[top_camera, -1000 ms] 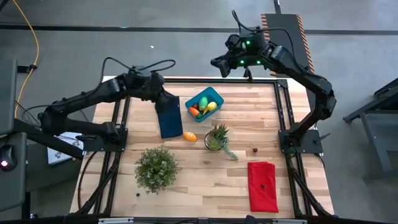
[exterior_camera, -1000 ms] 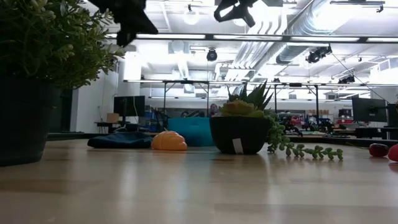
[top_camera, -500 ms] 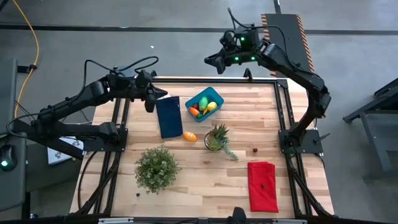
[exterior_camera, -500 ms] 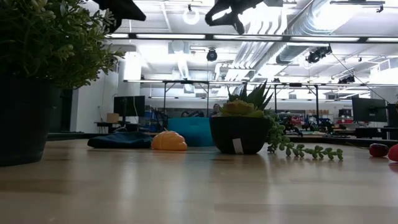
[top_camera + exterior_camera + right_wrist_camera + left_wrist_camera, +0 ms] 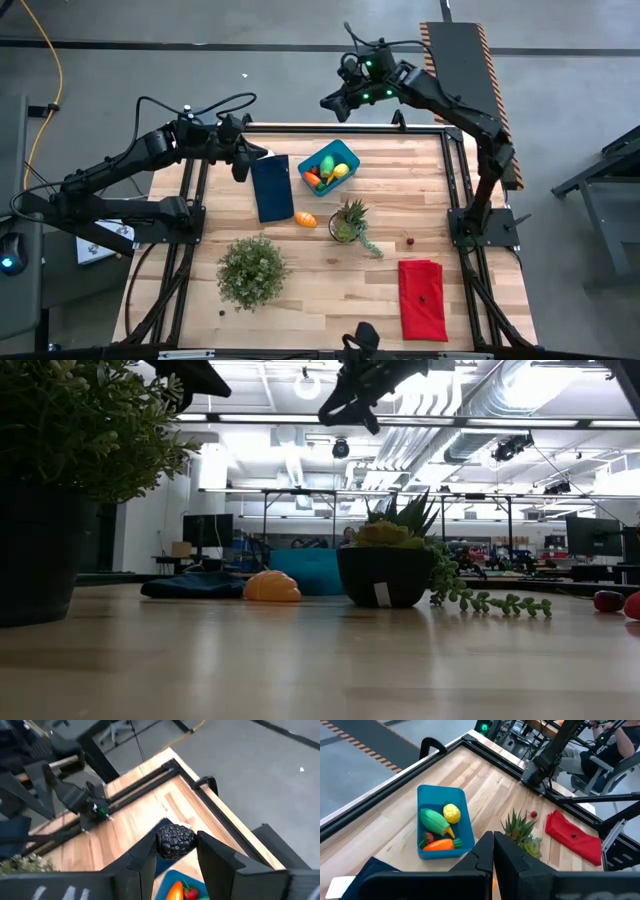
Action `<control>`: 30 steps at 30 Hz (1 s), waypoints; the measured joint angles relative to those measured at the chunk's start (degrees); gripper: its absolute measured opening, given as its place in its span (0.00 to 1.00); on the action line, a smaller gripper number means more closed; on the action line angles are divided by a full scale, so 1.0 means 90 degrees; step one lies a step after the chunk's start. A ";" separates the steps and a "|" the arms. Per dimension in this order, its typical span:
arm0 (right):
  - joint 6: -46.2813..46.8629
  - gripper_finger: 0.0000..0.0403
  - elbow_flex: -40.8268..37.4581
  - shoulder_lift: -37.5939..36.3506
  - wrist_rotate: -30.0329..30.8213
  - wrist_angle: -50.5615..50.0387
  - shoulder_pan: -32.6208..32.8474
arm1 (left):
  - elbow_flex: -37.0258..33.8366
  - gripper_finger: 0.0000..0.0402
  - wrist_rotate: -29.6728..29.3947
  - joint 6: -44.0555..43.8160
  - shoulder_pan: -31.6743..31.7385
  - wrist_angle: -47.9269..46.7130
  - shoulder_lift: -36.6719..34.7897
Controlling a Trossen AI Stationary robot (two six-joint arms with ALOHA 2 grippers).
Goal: Pick and placing Produce into tupperware
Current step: Put the black raspberry into the blue bin
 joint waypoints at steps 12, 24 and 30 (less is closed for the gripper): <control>-0.0669 0.29 0.1562 0.1231 0.0309 -0.1868 0.0101 | 0.0000 0.00 0.0000 -0.0112 0.0000 -0.0010 0.0000; -0.1100 0.29 0.1574 0.1659 0.0961 -0.2884 0.0505 | 0.0000 0.00 0.0000 -0.0114 0.0000 -0.0002 0.0000; -0.1167 0.29 0.1574 0.1942 0.1223 -0.3088 0.0740 | 0.0000 0.00 0.0000 -0.0114 0.0000 -0.0002 0.0002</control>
